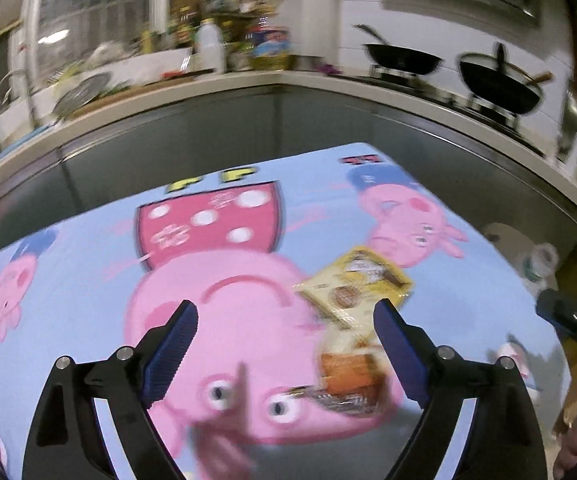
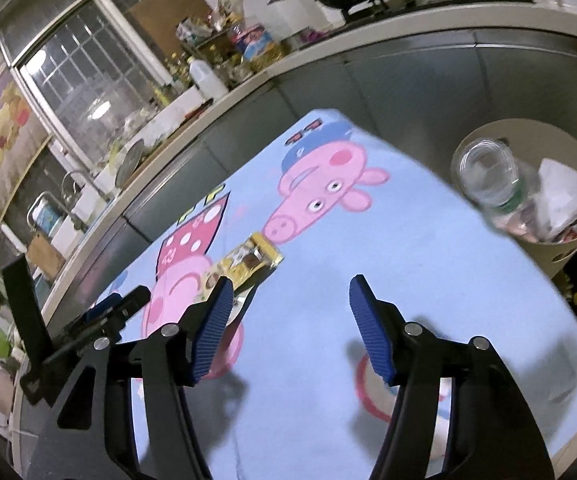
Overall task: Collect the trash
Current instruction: 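Move both open grippers back to the snack packets on the table, then grasp the white snack packet with the left gripper while the right grasps the yellow packet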
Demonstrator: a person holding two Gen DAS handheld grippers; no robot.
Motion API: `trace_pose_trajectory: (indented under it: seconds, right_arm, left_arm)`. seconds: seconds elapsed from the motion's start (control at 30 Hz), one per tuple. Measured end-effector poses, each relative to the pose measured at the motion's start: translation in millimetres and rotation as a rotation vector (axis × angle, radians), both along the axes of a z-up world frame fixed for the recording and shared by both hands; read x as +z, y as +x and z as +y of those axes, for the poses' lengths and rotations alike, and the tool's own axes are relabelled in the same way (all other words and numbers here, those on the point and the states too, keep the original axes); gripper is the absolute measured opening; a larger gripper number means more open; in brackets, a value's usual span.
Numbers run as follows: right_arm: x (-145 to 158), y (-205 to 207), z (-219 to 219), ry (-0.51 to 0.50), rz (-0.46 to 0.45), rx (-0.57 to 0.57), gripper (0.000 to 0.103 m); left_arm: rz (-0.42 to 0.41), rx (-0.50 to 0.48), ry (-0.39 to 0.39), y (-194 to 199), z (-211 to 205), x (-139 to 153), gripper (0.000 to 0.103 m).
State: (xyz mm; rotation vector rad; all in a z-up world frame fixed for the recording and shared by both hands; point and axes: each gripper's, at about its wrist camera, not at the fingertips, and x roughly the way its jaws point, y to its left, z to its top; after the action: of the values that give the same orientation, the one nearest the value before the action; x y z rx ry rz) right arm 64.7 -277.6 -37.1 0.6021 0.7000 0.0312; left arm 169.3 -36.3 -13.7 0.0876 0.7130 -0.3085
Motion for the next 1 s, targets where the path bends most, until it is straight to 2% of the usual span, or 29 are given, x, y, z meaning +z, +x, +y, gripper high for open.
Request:
trace_pose_trajectory:
  seconds: [0.07, 0.2, 0.37, 0.5, 0.57, 0.63, 0.67, 0.73, 0.8, 0.87, 0.93, 1.0]
  right_arm:
    - [-3.8, 4.3, 6.7, 0.004, 0.01, 0.024, 0.059]
    - [-14.0, 11.2, 22.1, 0.011, 0.038, 0.072, 0.059]
    - [-28.0, 16.3, 35.9, 0.023, 0.076, 0.112, 0.059]
    - [-38.4, 20.2, 38.4, 0.048, 0.104, 0.129, 0.056]
    - [-42.4, 21.4, 38.5, 0.06, 0.114, 0.134, 0.055]
    - [-44.8, 22.3, 39.7, 0.07, 0.12, 0.146, 0.048]
    - [-46.5, 23.5, 40.7, 0.076, 0.124, 0.154, 0.047]
    - [-47.8, 25.1, 42.0, 0.079, 0.127, 0.158, 0.046]
    - [-48.8, 26.9, 41.9, 0.078, 0.128, 0.16, 0.046]
    - [-47.3, 33.5, 40.9, 0.079, 0.126, 0.165, 0.046]
    - [-45.0, 44.4, 36.8, 0.078, 0.115, 0.162, 0.046]
    - [-45.3, 62.0, 30.8, 0.092, 0.117, 0.154, 0.046]
  left_arm:
    - [0.013, 0.046, -0.008, 5.0, 20.1, -6.2, 0.089]
    - [0.037, 0.08, -0.01, 7.6, 41.8, -18.4, 0.089]
    - [0.082, 0.097, -0.021, 2.9, 58.0, -36.5, 0.089]
    - [0.138, 0.086, -0.061, -2.3, 65.2, -48.8, 0.086]
    - [0.19, 0.071, -0.118, -2.4, 68.4, -53.2, 0.083]
    - [0.247, 0.046, -0.195, -3.0, 70.8, -54.7, 0.076]
    - [0.294, 0.018, -0.274, -1.8, 72.3, -55.6, 0.075]
    - [0.347, -0.02, -0.377, 0.7, 71.6, -56.3, 0.075]
    - [0.383, -0.058, -0.447, 3.6, 64.9, -54.8, 0.075]
    - [0.366, -0.074, -0.435, 4.5, 53.4, -49.7, 0.075]
    - [0.325, -0.099, -0.366, 3.7, 34.4, -41.8, 0.076]
    - [0.287, -0.153, -0.304, -0.3, 13.2, -36.1, 0.091]
